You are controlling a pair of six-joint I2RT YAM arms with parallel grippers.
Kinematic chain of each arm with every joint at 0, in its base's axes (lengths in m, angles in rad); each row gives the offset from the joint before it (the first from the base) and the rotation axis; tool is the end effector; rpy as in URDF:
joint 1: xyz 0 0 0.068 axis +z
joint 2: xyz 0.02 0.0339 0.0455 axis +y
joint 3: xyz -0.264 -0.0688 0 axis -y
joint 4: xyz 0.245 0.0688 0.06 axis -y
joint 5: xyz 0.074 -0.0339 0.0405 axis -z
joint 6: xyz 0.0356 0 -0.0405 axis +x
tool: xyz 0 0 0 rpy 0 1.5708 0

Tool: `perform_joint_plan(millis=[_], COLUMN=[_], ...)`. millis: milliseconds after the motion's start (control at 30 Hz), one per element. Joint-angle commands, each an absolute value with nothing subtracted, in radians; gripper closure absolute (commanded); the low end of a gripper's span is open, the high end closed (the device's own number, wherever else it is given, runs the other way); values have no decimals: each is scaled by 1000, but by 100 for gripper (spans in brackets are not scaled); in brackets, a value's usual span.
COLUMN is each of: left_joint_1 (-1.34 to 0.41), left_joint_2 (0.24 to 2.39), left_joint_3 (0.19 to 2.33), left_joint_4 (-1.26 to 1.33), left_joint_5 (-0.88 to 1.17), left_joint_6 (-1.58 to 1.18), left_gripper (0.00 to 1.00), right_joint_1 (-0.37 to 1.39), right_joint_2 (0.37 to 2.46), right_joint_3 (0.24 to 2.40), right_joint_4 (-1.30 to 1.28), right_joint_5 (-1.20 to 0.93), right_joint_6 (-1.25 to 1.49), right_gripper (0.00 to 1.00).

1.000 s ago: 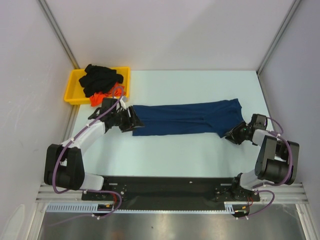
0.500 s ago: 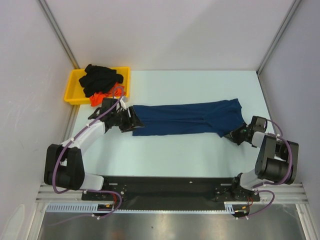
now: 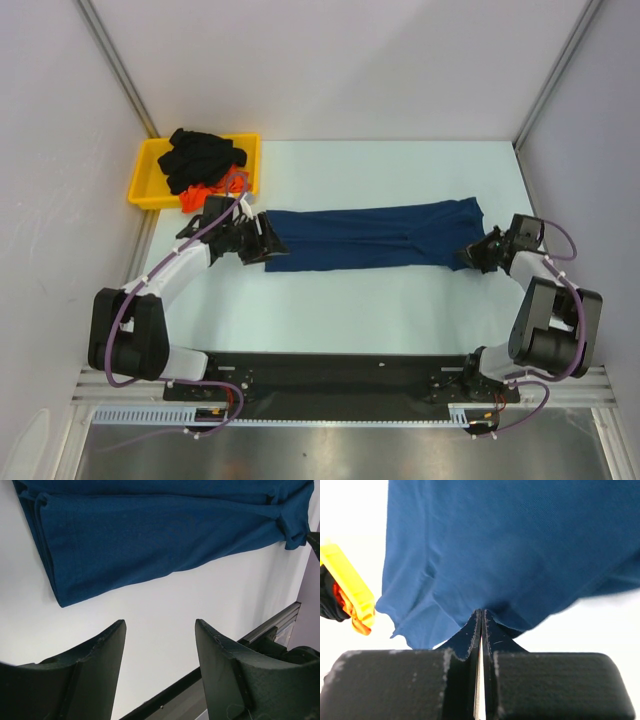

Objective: Fold and stack the t-shirts
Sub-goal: Fold the tshirt

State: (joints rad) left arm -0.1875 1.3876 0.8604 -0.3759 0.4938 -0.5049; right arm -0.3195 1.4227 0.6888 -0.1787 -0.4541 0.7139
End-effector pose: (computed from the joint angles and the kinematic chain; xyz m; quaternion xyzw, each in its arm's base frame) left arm 0.2710 -0.0686 0.2189 -0.0657 0.9173 -0.3250 0.2205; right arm 0.2593 -0.0693 0.1712 0.3922 0.8376 0.2706 0.2671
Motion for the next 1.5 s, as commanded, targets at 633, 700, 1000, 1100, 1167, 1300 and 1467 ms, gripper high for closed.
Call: perform_joint_plan(millis=[633, 700, 1000, 1100, 1167, 1300, 1467], left_joint_1=[-192, -192, -192, -192, -192, -196, -290], left_joint_2=[1388, 1391, 1408, 1422, 1430, 1473, 1534], left_joint_3=[862, 862, 857, 861, 870, 934, 1078], left_joint_4=[-354, -353, -364, -350, -334, -341, -370], left_joint_5=[531, 535, 548, 548, 545, 526, 488], left_joint_6=[-492, -492, -476, -476, -474, -434, -371], left_gripper=[37, 37, 36, 36, 36, 36, 32], right_joint_1=[-193, -184, -156, -163, -172, -209, -302], right_joint_2=[1928, 1966, 2027, 1945, 1918, 1849, 1838], right_joint_3=[1323, 1362, 1578, 1641, 1670, 1622, 1565], right_joint_4=[-264, -279, -463, -567, -641, -729, -792], right_joint_5=[-445, -445, -439, -361, -276, -157, -126], right_joint_6=[637, 623, 551, 483, 442, 394, 393], right_gripper=[100, 100, 51, 38, 31, 27, 32])
